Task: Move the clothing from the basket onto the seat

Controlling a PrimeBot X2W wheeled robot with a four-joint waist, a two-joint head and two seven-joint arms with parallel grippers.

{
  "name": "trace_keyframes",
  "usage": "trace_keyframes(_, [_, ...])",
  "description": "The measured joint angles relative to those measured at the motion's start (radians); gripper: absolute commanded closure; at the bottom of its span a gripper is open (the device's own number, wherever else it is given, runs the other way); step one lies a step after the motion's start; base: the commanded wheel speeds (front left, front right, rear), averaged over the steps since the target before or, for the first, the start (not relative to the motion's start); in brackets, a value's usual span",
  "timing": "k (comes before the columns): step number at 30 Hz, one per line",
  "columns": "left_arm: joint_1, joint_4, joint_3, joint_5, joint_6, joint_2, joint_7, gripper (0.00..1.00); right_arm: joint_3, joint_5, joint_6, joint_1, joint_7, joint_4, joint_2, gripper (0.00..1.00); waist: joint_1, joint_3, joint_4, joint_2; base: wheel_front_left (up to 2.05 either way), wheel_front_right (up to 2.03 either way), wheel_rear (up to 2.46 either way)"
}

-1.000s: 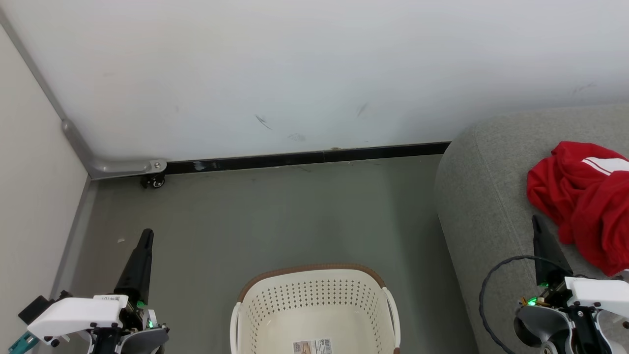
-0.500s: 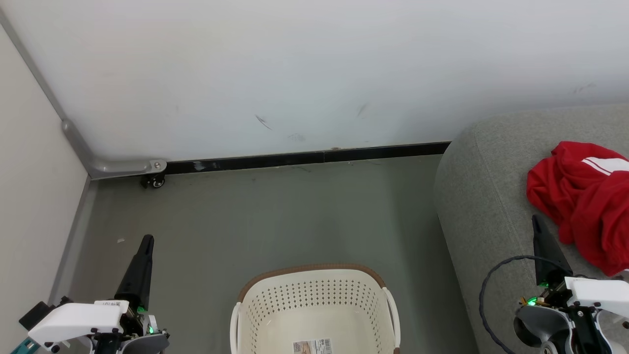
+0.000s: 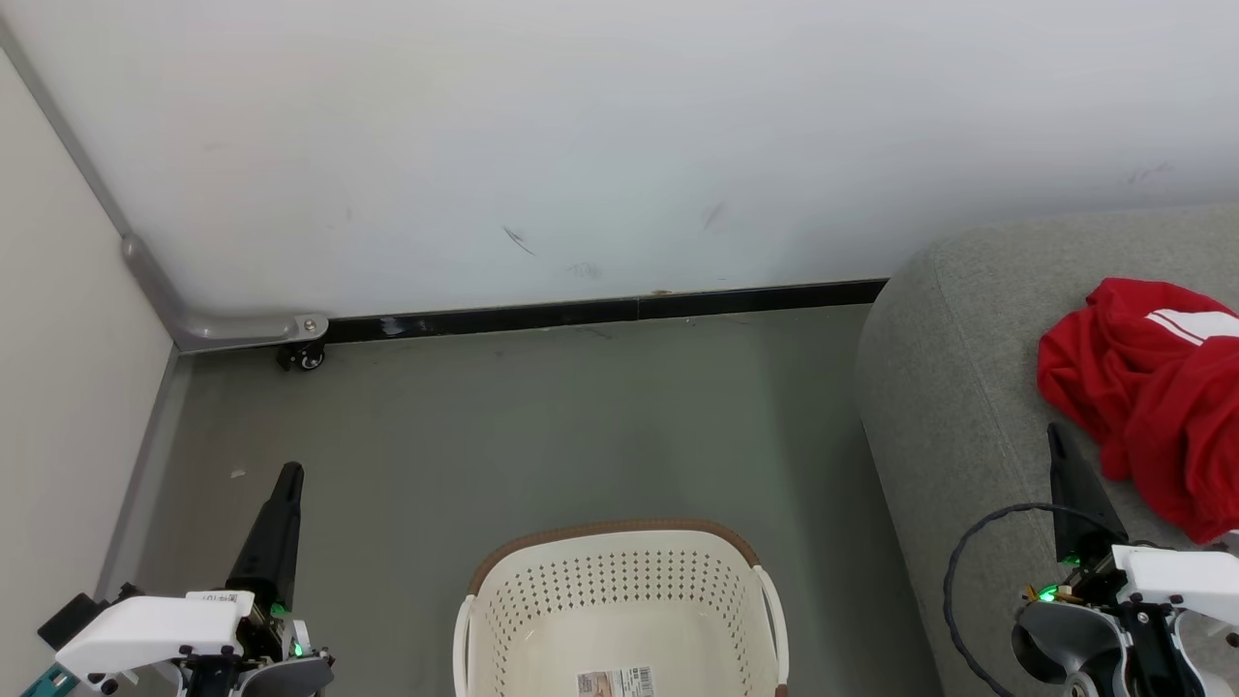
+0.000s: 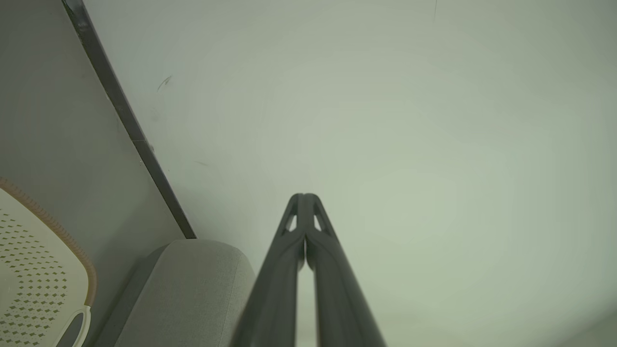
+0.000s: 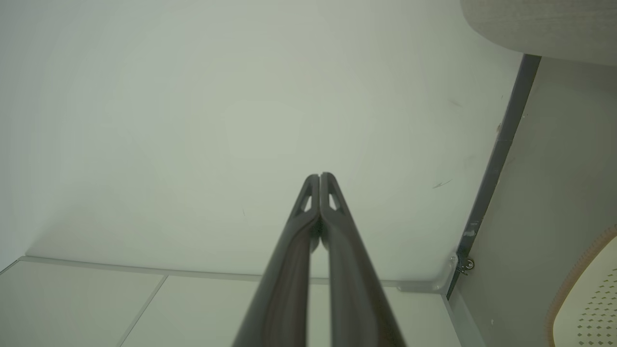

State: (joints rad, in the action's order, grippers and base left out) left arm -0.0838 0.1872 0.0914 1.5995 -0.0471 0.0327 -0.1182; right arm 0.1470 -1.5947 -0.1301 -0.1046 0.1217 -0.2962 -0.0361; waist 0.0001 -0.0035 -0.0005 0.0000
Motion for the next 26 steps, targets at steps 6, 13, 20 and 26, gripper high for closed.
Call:
trace_keyframes(6, [0.000,0.000,0.000,0.000,0.000,0.000,0.000,1.00,0.000,0.000,0.000,0.000,0.000,0.000,0.000,1.00,0.0000,0.000,0.000,0.0000,0.00,0.00,0.00])
trace_keyframes(13, [0.000,0.000,-0.001,0.000,0.000,0.000,0.000,1.00,-0.001,0.000,0.000,0.000,0.000,0.000,0.000,1.00,0.0000,0.000,0.000,0.0000,0.00,0.00,0.00])
trace_keyframes(20, [0.000,-0.001,-0.001,0.000,0.000,0.000,0.001,1.00,-0.001,0.000,0.000,0.000,-0.001,0.000,0.000,1.00,0.0000,0.000,0.000,0.0000,0.00,0.00,0.00])
trace_keyframes(26, [0.000,-0.001,-0.001,0.000,0.000,0.000,0.001,1.00,-0.001,0.000,0.000,0.000,-0.001,0.000,0.000,1.00,0.0000,0.000,0.000,0.0000,0.00,0.00,0.00])
